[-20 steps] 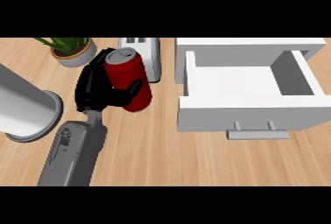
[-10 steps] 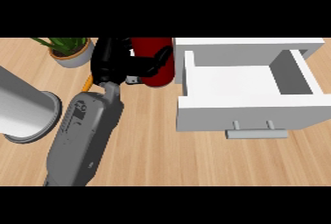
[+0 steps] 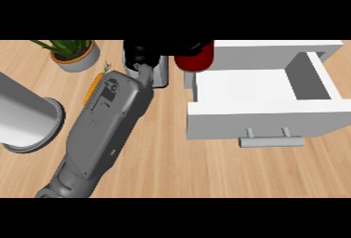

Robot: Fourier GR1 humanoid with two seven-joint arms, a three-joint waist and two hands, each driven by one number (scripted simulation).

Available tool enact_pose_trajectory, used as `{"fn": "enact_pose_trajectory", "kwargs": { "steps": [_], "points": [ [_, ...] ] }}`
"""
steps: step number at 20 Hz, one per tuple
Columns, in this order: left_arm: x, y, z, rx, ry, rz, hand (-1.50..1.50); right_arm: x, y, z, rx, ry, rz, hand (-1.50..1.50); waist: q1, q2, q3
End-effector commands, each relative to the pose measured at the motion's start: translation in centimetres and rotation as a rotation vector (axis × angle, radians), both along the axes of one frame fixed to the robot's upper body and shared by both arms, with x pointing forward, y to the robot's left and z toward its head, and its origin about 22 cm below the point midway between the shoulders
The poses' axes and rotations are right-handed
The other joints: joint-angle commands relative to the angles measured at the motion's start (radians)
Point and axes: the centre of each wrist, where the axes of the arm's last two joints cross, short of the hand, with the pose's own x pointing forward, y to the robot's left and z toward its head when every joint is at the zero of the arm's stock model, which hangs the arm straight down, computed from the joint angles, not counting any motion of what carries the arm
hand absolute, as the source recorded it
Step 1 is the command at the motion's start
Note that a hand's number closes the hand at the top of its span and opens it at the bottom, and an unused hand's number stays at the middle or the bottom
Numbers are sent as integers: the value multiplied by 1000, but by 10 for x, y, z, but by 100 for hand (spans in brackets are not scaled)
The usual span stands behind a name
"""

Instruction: Pick up the can, place it into the drawer and close the drawer

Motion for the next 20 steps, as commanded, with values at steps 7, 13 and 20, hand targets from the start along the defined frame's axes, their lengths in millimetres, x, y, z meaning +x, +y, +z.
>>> {"fn": "enact_pose_trajectory", "kwargs": {
  "steps": [7,13,20],
  "points": [
    [21,-47,32,43,7,23,150,3,4,-7,16,-5,27,-150,-24,5,1],
    [24,-62,23,49,13,6,150,7,6,3,-8,-11,23,-150,-27,5,0],
    [25,-72,10,60,32,5,150,1,11,0,-6,-6,20,-150,-41,6,1]
  ]
}}
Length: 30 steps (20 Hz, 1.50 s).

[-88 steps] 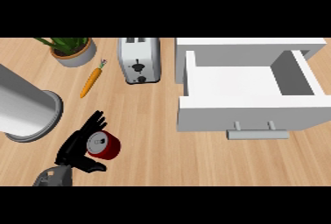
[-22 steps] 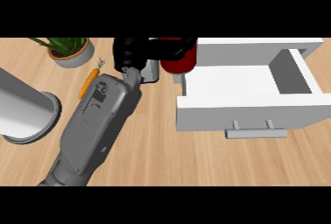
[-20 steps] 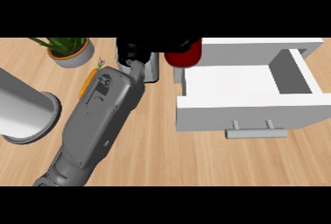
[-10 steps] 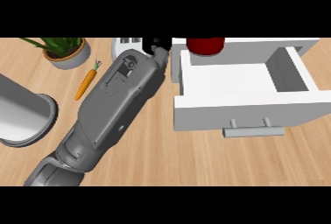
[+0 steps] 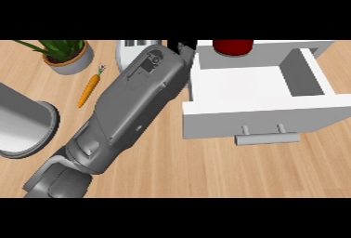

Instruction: Pick up the can, place it into the drawer and close the drawer

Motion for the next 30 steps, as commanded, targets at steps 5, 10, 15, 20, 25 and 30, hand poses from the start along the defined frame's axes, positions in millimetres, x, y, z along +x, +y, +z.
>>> {"fn": "enact_pose_trajectory", "kwargs": {
  "steps": [5,10,15,20,25,30],
  "points": [
    [-4,-21,1,43,40,11,150,3,2,2,11,-1,9,-150,-3,-1,0],
    [4,-15,-16,45,65,41,150,14,14,9,7,-4,10,-150,-22,9,0],
    [0,-23,-18,103,64,82,150,17,3,13,14,-17,34,-150,-37,8,1],
    [9,-12,-33,121,89,119,-150,15,6,24,-6,-19,33,-150,-41,13,1],
    [4,-16,-39,111,86,132,-150,15,6,5,3,1,41,-150,-42,11,1],
    [4,-17,-38,119,102,150,-150,14,17,21,0,-25,38,-150,-41,10,0]
  ]
}}
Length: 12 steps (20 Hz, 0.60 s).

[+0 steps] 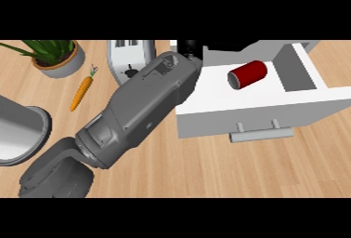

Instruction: Pick up the can, place it into the drawer and close the drawer

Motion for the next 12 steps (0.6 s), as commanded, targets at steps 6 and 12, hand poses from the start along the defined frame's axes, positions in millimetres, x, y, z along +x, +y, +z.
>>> {"fn": "enact_pose_trajectory", "kwargs": {
  "steps": [6,12],
  "points": [
    [2,7,-13,-32,-24,26,-150,1,-4,-2,-42,-58,1,-150,-9,3,0],
    [1,1,0,-59,-59,0,-150,-2,11,34,-363,-160,17,-150,8,2,-1]
  ]
}}
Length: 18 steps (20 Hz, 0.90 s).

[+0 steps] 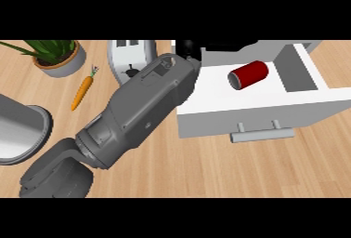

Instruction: Pick up the can, place it into the drawer and close the drawer

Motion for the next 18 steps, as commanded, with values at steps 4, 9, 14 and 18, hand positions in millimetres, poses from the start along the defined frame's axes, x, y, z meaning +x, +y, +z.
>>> {"fn": "enact_pose_trajectory", "kwargs": {
  "steps": [4,9,14,18],
  "points": [
    [-5,-5,5,-41,-66,-14,-150,20,9,20,-228,-108,38,-150,24,0,0],
    [-4,-8,11,-43,-89,-21,-150,29,43,24,-360,-115,32,-150,55,-2,-1],
    [-6,-15,26,-58,-63,-22,-150,61,65,22,-466,-128,21,-150,75,-8,-1],
    [-7,-14,22,-63,-47,-42,-150,92,88,15,-581,-115,16,-150,92,-7,-1]
  ]
}}
